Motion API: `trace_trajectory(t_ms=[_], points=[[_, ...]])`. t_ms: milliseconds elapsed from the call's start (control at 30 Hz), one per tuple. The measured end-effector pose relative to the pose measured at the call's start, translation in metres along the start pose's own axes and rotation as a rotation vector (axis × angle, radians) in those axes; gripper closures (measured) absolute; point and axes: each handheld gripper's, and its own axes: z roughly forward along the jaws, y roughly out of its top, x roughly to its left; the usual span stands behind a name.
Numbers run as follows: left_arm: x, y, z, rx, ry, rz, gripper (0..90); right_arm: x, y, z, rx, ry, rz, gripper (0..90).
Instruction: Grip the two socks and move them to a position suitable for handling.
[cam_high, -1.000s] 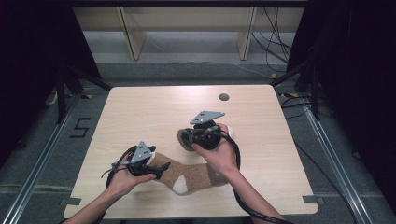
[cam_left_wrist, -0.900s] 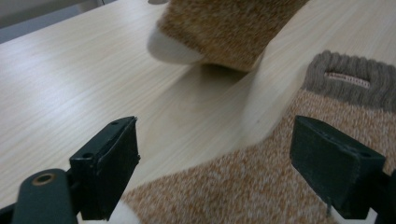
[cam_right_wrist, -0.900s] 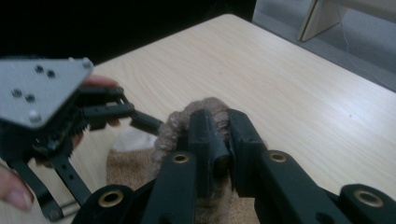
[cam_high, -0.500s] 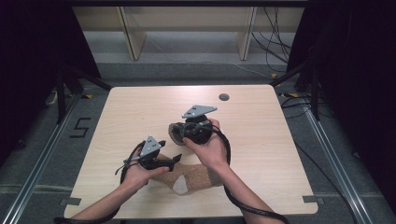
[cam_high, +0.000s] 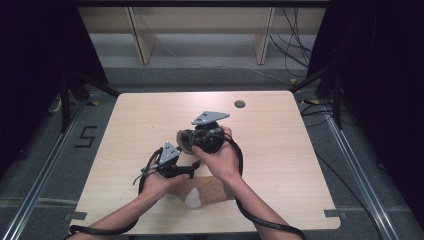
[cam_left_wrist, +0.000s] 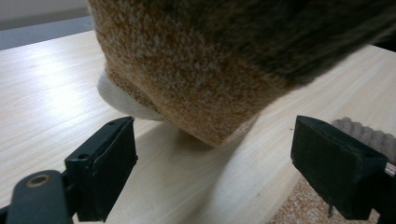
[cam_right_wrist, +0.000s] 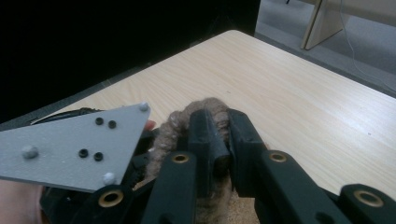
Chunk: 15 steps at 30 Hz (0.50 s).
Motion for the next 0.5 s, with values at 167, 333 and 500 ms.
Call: trace_trajectory(t_ms=[167,333,500], points=[[-0.0007,0.0018,0.0029,-0.005,0.016,0.000,13.6,0.0018,-0.0017,0.0000,-0.001,0.007,0.028,81.8],[-0.0038,0.0034,0.0060,-0.009,0.023,0.012,14.1,0.0006,-0.0014,-0.0004,-0.006,0.000,0.002,81.8],[-0.0025,0.0022,0.0083,-0.007,0.035,0.000,14.5,-0.0003,-0.0017,-0.0014,-0.007,0.002,0.011,81.7]])
